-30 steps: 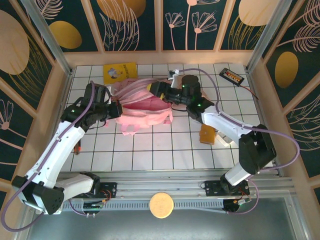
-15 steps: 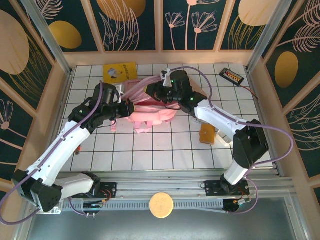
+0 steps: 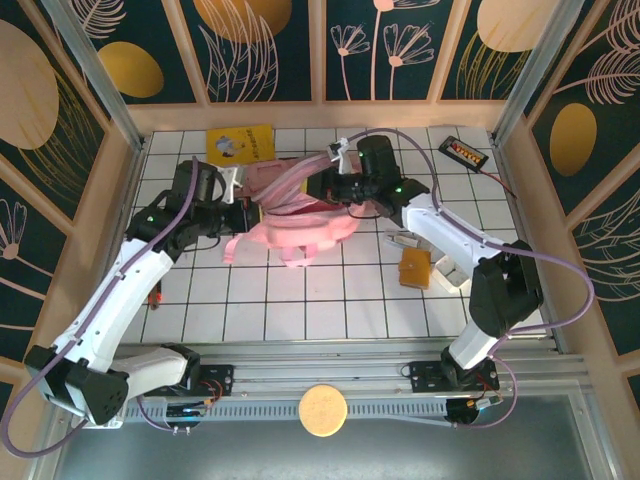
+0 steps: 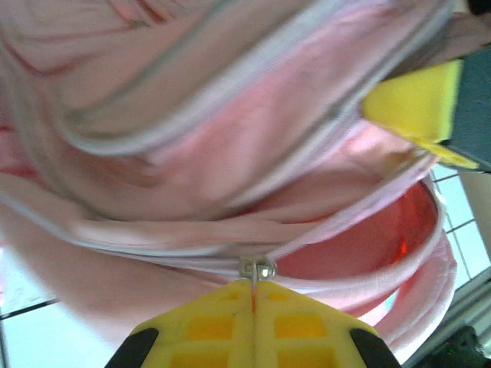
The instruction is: Pack the student bag
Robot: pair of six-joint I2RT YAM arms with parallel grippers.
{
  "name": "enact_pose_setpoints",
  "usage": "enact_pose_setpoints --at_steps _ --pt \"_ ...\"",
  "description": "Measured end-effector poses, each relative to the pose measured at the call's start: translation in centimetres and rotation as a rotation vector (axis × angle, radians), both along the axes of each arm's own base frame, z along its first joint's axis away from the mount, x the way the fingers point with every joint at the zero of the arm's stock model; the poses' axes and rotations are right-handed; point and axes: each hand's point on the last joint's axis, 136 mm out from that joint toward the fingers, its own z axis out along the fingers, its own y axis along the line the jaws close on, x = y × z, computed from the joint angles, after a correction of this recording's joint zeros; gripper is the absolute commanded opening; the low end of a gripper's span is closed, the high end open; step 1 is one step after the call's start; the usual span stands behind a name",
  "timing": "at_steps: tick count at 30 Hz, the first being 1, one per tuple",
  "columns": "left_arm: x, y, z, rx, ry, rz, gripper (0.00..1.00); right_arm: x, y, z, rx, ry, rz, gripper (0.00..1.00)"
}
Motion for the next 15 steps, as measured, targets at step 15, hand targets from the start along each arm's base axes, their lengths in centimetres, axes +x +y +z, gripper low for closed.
enact_pose_setpoints --at_steps 15 --pt "0.0 0.8 -1.1 -0.05 -0.019 0.039 0.08 -1.7 0.0 -1.9 -0.086 -0.081 0.105 0.0"
